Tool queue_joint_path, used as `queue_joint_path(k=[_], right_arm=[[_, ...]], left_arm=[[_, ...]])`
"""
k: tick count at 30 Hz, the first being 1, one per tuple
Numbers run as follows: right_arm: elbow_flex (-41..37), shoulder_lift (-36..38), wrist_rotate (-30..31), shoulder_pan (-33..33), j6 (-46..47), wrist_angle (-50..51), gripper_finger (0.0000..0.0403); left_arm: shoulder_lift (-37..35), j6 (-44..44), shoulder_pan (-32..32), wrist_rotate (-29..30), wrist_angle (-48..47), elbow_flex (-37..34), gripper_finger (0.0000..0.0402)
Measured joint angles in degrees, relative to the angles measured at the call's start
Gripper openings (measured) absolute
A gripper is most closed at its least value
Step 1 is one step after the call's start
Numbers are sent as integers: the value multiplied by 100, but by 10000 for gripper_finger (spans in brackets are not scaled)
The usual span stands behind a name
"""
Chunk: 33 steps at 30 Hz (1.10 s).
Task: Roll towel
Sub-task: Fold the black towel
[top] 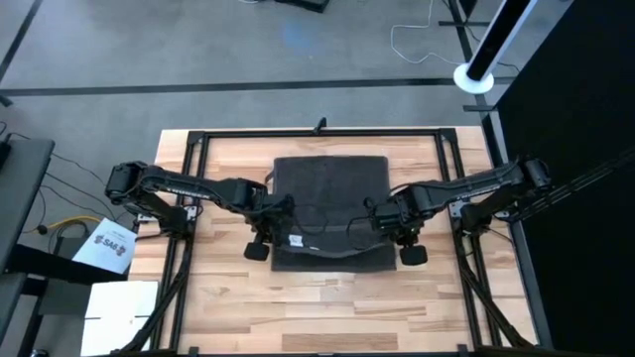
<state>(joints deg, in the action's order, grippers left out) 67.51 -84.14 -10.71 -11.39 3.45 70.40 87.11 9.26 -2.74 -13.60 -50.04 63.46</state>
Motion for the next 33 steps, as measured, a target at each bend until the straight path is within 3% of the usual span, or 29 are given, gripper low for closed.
queue_joint_path(k=[7,13,19,22,30,33], right_arm=[[-458,-62,114,-159,170,-213,0],[256,284,745,117,412,355,0],[788,620,754,169,579,723,0],[658,613,616,-45,586,656,0],[-268,490,391,-467,922,-618,0],[-359,484,389,-483,966,-583,0]], left_arm=[[26,11,102,38,67,-218,0],[-277,88,565,326,-159,404,0],[-476,395,740,342,-860,904,0],[-425,413,614,338,-996,768,0],[-382,-53,225,316,-89,-37,0],[-382,-120,201,316,2,-34,0]])
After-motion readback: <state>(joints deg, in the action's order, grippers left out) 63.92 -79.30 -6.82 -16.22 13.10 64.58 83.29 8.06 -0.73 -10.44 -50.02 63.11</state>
